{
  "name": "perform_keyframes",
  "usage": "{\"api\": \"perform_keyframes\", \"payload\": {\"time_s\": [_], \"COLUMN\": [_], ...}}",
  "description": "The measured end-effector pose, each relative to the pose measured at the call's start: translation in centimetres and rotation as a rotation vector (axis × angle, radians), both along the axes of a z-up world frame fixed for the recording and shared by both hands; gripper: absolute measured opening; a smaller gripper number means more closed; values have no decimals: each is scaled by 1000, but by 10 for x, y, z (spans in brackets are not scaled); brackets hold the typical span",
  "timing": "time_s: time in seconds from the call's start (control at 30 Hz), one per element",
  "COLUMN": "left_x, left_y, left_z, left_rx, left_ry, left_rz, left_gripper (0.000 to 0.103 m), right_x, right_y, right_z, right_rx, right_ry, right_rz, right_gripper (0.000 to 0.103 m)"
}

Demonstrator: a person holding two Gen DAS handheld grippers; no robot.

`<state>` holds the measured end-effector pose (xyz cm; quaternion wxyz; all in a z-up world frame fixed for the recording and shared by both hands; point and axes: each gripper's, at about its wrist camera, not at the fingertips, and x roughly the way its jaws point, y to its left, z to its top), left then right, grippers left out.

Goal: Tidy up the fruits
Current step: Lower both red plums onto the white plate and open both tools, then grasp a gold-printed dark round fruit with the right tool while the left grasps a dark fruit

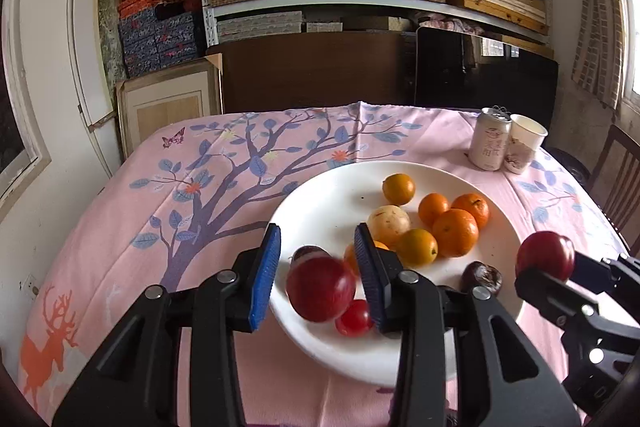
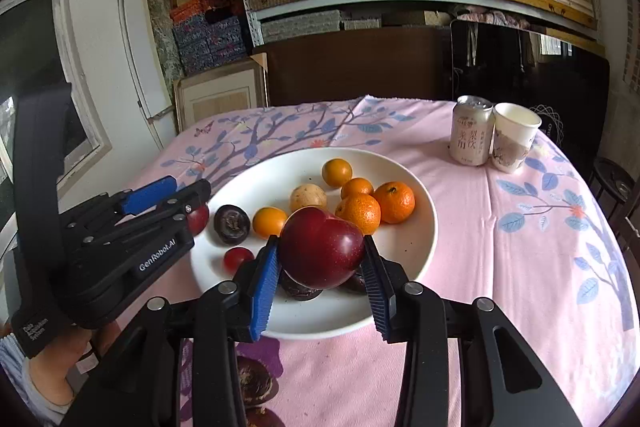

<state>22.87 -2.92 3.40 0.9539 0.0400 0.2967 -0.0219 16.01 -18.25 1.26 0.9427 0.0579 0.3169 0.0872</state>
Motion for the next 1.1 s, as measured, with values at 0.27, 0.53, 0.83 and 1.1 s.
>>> {"api": "perform_keyframes", "payload": {"time_s": [0.27,0.53,0.83,1.1], "left_x": [20,-4,-58,-96], "left_y": [3,27,25,33], "left_z": [-21,-12,-21,-27], "left_rx": [-5,-53,-8,47], "left_ry": [8,-27,-36,-41], "left_rz": [-3,49,36,61], "left_gripper": [65,86,96,98], "right_x": [31,5,-51,-100], "right_y": [-6,-25,-25,-5], "right_z": [-23,-11,-26,-38], "right_rx": [51,100,100,63], "right_ry": [-5,-56,-26,4], "right_rz": [3,-51,-32,58], "right_gripper": [64,68,71,80]}}
